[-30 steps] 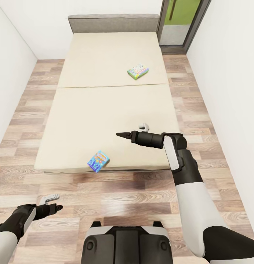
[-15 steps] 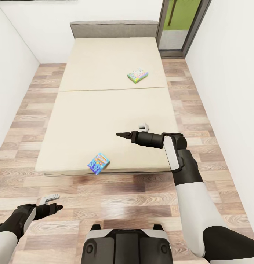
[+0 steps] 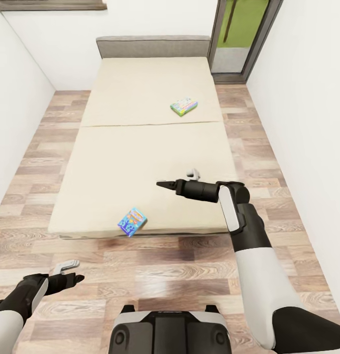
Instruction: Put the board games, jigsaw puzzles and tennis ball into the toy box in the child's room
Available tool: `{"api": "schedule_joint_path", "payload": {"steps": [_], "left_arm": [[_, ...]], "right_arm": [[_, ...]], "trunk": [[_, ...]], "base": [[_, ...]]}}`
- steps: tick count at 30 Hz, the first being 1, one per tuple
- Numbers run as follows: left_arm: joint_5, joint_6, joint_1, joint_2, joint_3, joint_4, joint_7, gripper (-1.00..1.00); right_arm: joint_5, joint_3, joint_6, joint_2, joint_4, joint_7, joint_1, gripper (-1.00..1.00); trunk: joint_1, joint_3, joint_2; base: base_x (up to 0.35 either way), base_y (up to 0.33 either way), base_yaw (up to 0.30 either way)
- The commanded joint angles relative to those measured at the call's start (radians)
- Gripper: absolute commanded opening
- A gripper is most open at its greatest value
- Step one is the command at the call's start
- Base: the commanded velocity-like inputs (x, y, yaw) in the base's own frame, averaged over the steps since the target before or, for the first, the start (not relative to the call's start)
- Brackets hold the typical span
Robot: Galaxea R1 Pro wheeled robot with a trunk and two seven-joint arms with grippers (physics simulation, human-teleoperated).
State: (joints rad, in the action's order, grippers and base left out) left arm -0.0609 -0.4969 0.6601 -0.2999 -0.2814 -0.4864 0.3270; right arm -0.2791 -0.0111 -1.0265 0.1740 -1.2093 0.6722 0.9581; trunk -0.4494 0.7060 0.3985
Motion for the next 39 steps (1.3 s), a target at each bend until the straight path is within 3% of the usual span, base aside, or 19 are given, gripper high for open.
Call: {"api": "schedule_joint_path", "payload": {"steps": [1,11,21,30,39], "left_arm": [[-0.007,-0.006,0.001,0.001,-0.007,-0.001,0.007,1.0],[-0.007,-0.006,0.0,0.001,-0.007,-0.001,0.007,1.0],[-0.007,-0.006,0.0,0.001,-0.007,-0.001,0.006,1.0],[-0.007,-0.006,-0.001,0.001,-0.007,-0.001,0.006,1.0],[-0.007,-0.005,-0.001,0.001,-0.007,-0.001,0.006,1.0]], "right_arm": [[0.002,-0.001,-0.004,0.0,-0.001,-0.003,-0.004,1.0],[0.003,0.0,0.006,0.0,0.003,-0.083,-0.11,1.0],[0.004,0.0,0.058,0.0,0.001,-0.097,-0.21,1.0],[0.008,-0.001,0.068,0.0,0.008,-0.101,-0.227,1.0],[0.007,-0.004,0.141,-0.002,0.012,-0.106,-0.228,1.0]], "trunk": [[-0.001,-0.001,0.002],[-0.001,-0.017,0.002],[-0.001,-0.033,0.002],[-0.001,-0.047,0.002],[-0.001,-0.061,0.002]], "base": [[0.0,0.0,0.0],[0.0,0.0,0.0],[0.0,0.0,0.0],[0.0,0.0,0.0],[0.0,0.0,0.0]]}}
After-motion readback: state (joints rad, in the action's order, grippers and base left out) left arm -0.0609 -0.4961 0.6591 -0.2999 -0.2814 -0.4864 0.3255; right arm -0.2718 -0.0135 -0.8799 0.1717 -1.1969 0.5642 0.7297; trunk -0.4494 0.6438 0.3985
